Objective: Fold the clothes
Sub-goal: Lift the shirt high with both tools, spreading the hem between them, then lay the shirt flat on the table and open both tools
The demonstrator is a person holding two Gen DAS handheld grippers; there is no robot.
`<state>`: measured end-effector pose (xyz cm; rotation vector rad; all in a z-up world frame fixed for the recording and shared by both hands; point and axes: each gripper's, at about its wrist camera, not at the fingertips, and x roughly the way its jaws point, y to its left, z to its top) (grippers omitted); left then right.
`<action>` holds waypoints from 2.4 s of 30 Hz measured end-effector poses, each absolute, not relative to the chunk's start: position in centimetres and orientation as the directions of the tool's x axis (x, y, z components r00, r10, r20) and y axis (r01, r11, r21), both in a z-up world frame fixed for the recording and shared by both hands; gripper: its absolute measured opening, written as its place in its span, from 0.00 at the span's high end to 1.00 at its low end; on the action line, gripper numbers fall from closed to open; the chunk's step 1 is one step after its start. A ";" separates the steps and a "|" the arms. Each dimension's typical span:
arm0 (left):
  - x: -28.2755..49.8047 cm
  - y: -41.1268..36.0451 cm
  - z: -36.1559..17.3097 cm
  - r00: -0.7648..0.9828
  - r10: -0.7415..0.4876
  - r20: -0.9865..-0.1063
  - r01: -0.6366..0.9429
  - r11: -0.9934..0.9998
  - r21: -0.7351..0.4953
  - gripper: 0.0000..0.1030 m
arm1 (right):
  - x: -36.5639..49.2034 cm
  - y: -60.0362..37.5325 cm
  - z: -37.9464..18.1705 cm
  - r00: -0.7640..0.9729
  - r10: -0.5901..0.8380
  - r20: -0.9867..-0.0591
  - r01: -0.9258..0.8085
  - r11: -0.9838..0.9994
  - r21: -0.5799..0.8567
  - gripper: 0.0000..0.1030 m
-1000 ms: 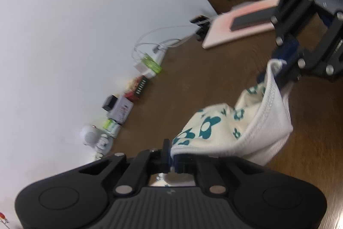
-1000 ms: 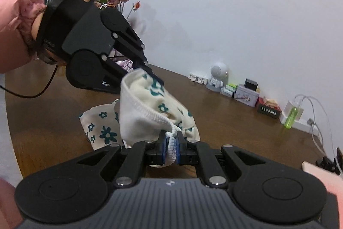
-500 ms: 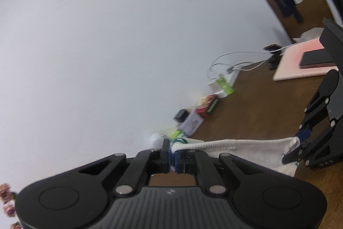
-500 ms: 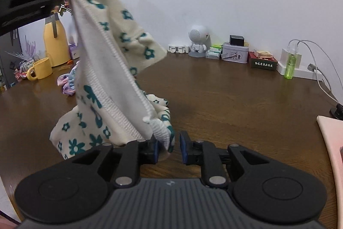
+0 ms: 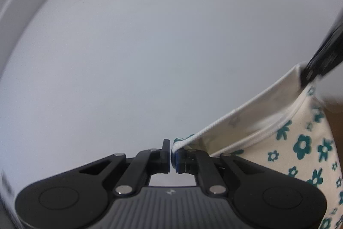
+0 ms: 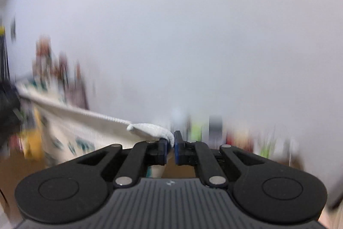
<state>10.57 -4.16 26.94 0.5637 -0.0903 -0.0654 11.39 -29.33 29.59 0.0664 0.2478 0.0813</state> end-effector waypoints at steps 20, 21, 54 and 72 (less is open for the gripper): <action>1.6 -1.8 41.4 0.948 -0.069 0.312 -0.013 0.967 0.254 0.89 | 0.0 -25.2 45.5 0.969 -0.006 0.247 0.009 1.000 -0.011 0.95; 1.9 -2.1 41.6 0.952 -0.070 0.298 -0.010 0.966 0.258 0.89 | 0.2 -25.1 45.7 0.969 -0.017 0.247 0.021 1.000 -0.016 0.95; 1.4 -9.2 8.5 0.947 -0.286 -0.146 0.317 0.759 0.569 0.95 | 11.1 -27.4 17.9 0.989 -0.003 -0.147 -0.044 0.948 -0.315 0.95; -1.6 -0.2 -2.1 0.723 -0.373 -0.581 0.650 0.653 0.389 0.87 | -2.4 -23.0 -0.6 0.756 0.154 -0.637 -0.234 0.971 -0.044 0.80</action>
